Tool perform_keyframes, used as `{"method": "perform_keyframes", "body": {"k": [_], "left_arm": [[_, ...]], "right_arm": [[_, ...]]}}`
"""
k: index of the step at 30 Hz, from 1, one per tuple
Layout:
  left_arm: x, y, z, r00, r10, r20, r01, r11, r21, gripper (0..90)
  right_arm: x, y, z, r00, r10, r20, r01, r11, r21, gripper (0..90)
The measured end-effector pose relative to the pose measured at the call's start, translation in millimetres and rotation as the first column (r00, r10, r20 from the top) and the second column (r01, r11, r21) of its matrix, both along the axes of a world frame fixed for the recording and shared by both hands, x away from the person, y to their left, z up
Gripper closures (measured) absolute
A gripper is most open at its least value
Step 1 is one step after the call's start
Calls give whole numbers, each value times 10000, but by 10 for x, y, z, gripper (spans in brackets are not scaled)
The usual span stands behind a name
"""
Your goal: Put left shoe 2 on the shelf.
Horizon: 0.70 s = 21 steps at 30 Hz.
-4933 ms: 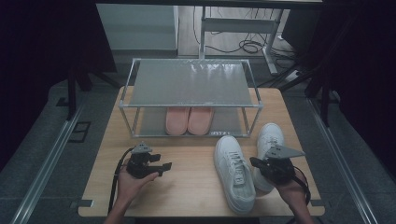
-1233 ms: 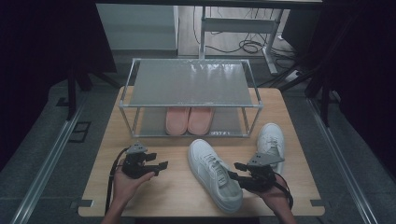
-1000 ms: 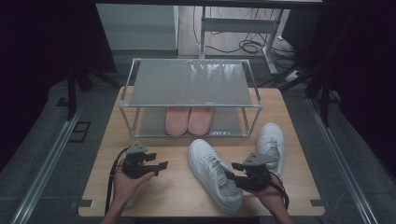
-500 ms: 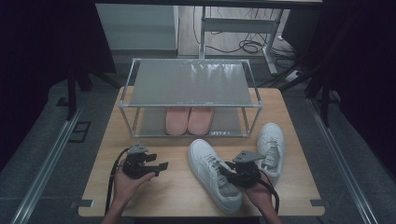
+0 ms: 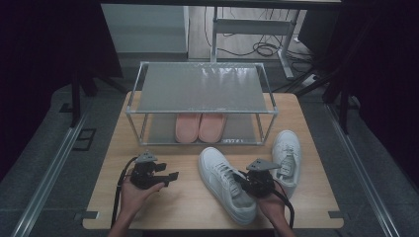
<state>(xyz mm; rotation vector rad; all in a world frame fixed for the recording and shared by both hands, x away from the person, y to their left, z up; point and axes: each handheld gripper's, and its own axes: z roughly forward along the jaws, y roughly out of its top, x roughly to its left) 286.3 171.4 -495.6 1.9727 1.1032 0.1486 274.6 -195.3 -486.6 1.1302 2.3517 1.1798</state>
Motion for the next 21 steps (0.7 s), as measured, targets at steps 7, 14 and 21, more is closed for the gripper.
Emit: {"method": "perform_keyframes", "body": {"k": [7, 14, 21], "left_arm": [[2, 7, -5, 10000, 26, -14, -26, 10000, -16, 340], [1, 15, 0, 10000, 37, -10, -37, 10000, -31, 340], [0, 18, 1, 10000, 59, -6, -59, 10000, -37, 340]], "right_arm": [[8, -7, 20, 9999, 104, 100, -109, 9990, 436, 814], [3, -21, 74, 9996, 203, 192, -218, 9965, 813, 817], [-14, -66, 135, 9986, 356, 384, -397, 9929, 1118, 817]]}}
